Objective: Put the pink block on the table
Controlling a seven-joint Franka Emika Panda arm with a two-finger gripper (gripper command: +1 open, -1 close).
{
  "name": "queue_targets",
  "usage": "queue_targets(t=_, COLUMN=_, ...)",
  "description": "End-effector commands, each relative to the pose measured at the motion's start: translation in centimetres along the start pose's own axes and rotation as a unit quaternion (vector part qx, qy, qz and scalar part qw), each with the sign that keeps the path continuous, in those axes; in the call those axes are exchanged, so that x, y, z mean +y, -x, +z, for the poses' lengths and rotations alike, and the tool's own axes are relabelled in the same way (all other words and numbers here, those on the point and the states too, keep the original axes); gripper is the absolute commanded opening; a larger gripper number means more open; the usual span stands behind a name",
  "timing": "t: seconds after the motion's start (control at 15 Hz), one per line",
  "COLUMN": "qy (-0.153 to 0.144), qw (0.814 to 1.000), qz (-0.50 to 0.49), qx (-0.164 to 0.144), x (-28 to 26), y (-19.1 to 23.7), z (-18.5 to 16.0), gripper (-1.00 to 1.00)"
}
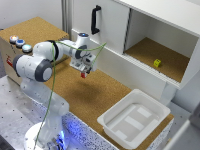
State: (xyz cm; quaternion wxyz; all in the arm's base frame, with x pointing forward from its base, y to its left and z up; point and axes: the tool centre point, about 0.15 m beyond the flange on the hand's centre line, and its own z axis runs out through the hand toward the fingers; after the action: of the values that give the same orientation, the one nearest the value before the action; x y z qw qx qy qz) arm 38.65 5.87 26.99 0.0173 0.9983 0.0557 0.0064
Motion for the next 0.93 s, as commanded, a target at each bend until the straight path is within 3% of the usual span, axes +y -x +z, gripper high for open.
queue_targets(t=0.0, qy=0.018, qw=1.000, qz=0.022, qx=0.011, x=2.0, y=-1.7, z=2.8, gripper=-1.00)
queue_targets(t=0.4, qy=-0.006, qw=0.996, qz=0.083, qx=0.010, x=2.8, y=-1.5, z=5.2, gripper=-1.00)
queue_targets(t=0.67, qy=0.000, qw=0.995, qz=0.100, qx=0.013, x=4.1, y=-1.5, z=4.5, gripper=-1.00)
queue_targets(t=0.73, qy=0.003, qw=0.995, qz=0.099, qx=0.012, x=4.2, y=-1.7, z=4.2, gripper=1.00)
queue_targets(t=0.87, qy=0.014, qw=0.996, qz=0.090, qx=0.014, x=4.2, y=-2.2, z=3.0, gripper=1.00)
